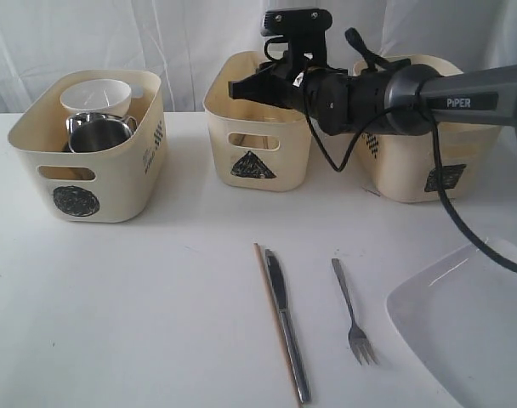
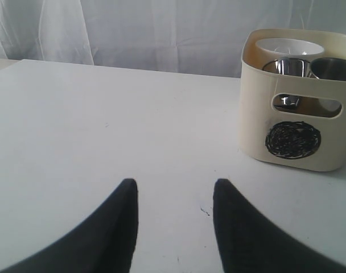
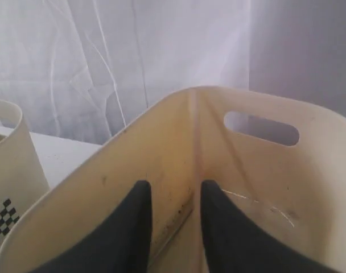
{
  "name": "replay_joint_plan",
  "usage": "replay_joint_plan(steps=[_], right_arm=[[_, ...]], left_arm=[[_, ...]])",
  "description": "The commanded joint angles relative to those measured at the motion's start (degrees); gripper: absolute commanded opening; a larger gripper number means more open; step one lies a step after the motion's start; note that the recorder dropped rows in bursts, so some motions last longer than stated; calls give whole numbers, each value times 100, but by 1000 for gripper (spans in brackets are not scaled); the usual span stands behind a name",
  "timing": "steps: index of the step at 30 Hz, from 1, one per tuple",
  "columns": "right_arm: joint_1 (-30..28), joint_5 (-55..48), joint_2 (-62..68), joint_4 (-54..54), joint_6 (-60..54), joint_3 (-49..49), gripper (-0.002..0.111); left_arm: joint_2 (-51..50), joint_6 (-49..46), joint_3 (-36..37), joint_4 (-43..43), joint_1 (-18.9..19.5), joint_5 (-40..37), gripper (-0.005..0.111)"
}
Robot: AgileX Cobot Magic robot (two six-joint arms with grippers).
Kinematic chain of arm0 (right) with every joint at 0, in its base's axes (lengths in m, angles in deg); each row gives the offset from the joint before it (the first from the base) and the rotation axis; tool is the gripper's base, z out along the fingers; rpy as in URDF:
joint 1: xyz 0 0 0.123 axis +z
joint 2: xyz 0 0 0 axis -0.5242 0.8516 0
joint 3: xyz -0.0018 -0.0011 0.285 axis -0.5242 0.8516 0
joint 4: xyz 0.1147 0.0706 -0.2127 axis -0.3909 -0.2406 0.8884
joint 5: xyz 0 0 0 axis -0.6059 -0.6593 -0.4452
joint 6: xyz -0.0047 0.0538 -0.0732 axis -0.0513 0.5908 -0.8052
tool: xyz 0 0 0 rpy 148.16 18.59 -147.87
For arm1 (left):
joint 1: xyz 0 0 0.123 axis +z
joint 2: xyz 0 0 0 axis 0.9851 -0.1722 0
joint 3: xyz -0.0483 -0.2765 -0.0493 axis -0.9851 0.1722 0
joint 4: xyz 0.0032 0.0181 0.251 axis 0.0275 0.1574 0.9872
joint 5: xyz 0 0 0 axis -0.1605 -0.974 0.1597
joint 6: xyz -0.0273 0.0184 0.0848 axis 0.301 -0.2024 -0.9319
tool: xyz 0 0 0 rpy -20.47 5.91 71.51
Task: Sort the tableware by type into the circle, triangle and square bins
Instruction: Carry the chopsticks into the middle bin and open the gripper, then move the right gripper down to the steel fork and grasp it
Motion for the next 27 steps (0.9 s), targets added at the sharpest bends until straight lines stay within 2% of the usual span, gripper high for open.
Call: replay_joint_plan(steps=[1,8,18,23,27], right_arm=[[-74,-670,-421,11,-28,-34,29],[-83,-3052,-1282,9,-28,526,29],[-32,-4191,-1973,187,84,1656,29],[-32,-5381,-2003,396,1032,1809,29],[-32,-5855,-2003,932,1907,1990,29]], left_arm=[[26,17,17,-29,17,0,47],[26,17,17,-29,17,0,47],[26,17,17,-29,17,0,47],[26,17,17,-29,17,0,47],[26,17,17,-29,17,0,47]])
